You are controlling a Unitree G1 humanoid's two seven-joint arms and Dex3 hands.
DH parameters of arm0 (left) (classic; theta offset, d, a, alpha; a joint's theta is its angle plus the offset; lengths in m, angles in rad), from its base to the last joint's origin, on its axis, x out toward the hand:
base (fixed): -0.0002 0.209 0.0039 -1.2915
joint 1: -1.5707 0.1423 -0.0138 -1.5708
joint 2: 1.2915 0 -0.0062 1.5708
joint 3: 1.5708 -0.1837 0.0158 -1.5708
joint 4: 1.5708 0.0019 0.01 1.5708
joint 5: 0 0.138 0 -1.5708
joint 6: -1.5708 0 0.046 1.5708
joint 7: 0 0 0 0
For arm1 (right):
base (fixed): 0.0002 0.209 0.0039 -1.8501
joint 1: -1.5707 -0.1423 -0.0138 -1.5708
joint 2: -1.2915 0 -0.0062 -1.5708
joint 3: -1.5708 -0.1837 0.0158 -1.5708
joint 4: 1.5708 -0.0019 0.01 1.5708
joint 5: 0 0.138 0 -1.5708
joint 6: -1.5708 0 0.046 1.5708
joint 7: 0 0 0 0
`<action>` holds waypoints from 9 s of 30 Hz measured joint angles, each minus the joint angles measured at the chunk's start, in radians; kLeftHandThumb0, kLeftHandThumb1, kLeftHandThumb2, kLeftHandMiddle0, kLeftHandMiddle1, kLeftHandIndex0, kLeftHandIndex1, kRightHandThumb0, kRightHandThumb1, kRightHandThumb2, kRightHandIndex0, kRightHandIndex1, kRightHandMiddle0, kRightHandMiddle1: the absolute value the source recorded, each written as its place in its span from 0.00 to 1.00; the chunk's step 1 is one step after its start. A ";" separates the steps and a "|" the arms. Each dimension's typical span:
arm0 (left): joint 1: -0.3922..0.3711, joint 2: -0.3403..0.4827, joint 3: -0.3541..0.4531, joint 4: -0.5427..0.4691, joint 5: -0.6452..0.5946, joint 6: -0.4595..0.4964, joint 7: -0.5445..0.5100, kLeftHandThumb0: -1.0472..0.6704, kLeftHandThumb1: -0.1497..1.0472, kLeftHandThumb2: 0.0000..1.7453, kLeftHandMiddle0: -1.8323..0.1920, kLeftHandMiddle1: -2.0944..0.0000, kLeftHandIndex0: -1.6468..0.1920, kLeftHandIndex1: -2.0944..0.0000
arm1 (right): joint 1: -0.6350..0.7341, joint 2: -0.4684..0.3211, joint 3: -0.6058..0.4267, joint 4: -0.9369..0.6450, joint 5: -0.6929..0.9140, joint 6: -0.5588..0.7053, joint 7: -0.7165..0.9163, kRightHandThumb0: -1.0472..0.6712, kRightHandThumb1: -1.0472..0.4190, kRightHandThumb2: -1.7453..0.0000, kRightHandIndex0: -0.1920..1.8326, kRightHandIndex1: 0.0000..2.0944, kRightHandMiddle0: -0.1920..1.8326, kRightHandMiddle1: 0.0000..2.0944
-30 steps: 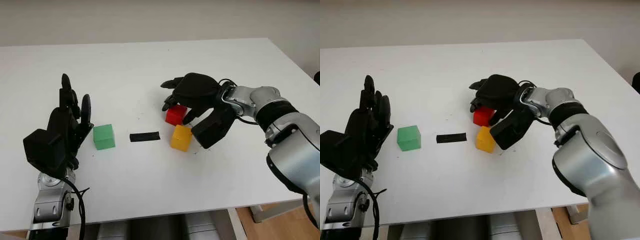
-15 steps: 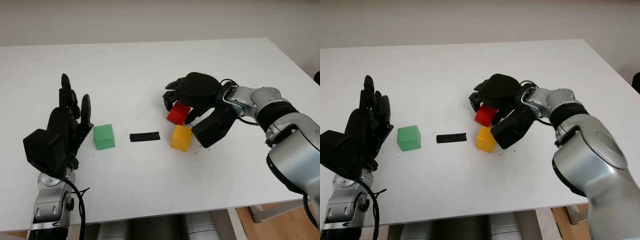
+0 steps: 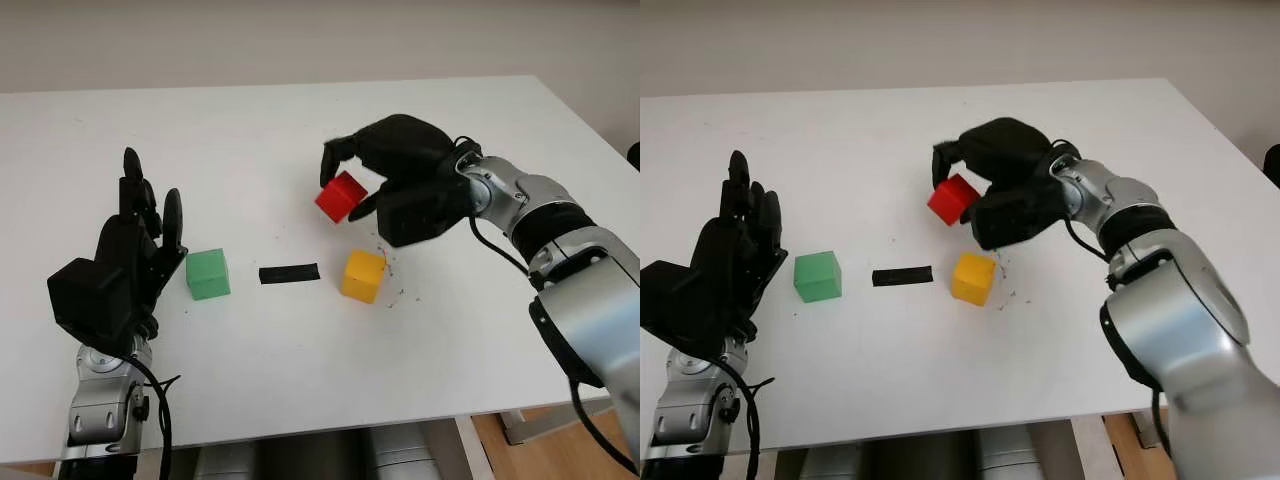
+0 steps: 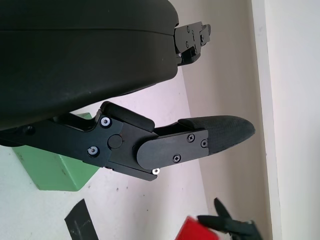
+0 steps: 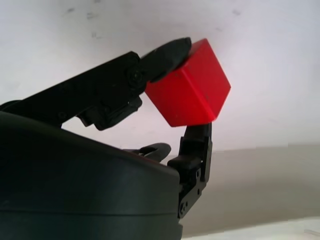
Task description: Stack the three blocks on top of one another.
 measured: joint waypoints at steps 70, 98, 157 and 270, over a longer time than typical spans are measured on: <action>0.016 -0.014 -0.010 -0.023 0.012 0.026 0.025 0.18 1.00 0.34 1.00 1.00 1.00 1.00 | 0.315 0.199 -0.106 -0.255 0.116 0.188 0.210 0.35 0.09 0.97 0.20 0.02 0.28 0.75; 0.016 -0.014 -0.010 -0.023 0.013 0.026 0.025 0.18 1.00 0.34 1.00 1.00 1.00 1.00 | 0.313 0.160 -0.045 -0.261 0.053 0.154 0.221 0.31 0.09 0.97 0.19 0.02 0.21 0.61; 0.018 -0.021 -0.021 -0.028 0.013 0.020 0.016 0.18 1.00 0.35 1.00 1.00 1.00 1.00 | 0.357 -0.253 -0.325 -0.732 0.427 0.249 0.718 0.19 0.13 0.97 0.12 0.03 0.28 0.10; 0.022 -0.004 -0.009 -0.077 0.013 0.081 0.009 0.19 1.00 0.34 1.00 1.00 1.00 1.00 | 0.223 -0.122 -0.129 -0.230 0.294 -0.087 0.563 0.35 0.08 0.97 0.25 0.02 0.30 0.70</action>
